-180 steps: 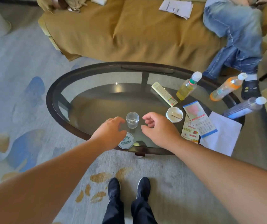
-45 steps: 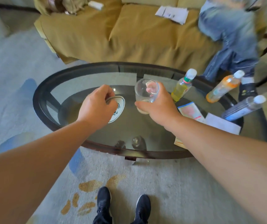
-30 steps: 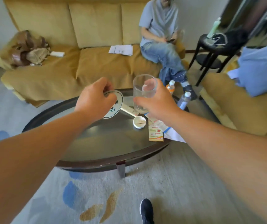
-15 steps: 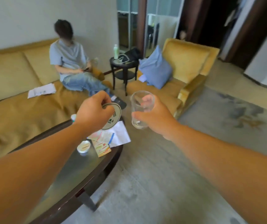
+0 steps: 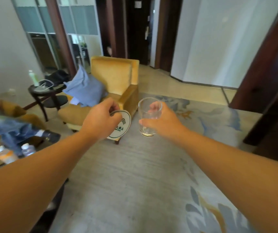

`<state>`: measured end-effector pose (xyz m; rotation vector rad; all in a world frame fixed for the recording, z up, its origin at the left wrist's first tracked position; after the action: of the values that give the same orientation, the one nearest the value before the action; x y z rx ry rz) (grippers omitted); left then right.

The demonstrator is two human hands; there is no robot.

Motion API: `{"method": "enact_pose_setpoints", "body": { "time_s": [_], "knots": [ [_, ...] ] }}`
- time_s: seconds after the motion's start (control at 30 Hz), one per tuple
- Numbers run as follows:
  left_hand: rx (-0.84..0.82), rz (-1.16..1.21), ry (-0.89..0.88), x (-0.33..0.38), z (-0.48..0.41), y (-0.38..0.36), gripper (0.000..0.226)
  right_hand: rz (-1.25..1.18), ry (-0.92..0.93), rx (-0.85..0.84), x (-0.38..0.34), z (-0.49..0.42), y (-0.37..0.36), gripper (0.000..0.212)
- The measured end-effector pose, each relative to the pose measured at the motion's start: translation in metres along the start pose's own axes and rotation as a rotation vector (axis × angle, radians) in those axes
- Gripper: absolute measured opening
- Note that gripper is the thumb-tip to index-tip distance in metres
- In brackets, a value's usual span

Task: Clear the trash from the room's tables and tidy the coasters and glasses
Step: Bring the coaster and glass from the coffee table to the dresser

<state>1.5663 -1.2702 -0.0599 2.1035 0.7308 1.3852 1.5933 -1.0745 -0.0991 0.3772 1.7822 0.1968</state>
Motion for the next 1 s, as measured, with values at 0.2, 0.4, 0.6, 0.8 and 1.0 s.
{"method": "enact_pose_setpoints", "body": {
  "time_s": [0.2, 0.4, 0.6, 0.8, 1.0],
  "knots": [
    [-0.108, 0.128, -0.106, 0.067, -0.041, -0.082, 0.011, 0.127, -0.06, 0.198, 0.031, 0.005, 0.112, 0.049],
    [-0.27, 0.173, -0.233, 0.118, -0.081, -0.164, 0.009, 0.208, -0.127, 0.349, 0.058, 0.008, 0.187, 0.056],
    [-0.429, 0.278, -0.359, 0.178, -0.123, -0.239, 0.011, 0.241, -0.192, 0.519, 0.075, 0.008, 0.253, 0.056],
    [-0.553, 0.383, -0.473, 0.241, -0.153, -0.297, 0.015, 0.247, -0.26, 0.7, 0.08, 0.015, 0.309, 0.052],
    [-0.654, 0.421, -0.534, 0.298, -0.151, -0.359, 0.013, 0.27, -0.3, 0.799, 0.09, 0.04, 0.361, 0.049]
  ]
}}
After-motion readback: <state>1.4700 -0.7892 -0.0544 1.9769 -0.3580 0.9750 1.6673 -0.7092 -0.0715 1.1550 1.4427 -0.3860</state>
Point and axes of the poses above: each hand's wrist, its own z-axis away from the middle knuckle, its own y-axis out of the back of the hand, x = y × z, the point moved 7 cm from there along -z, towards the middle knuckle, and after that the axes turned 7 degrees about y, right-handed, at the moved point
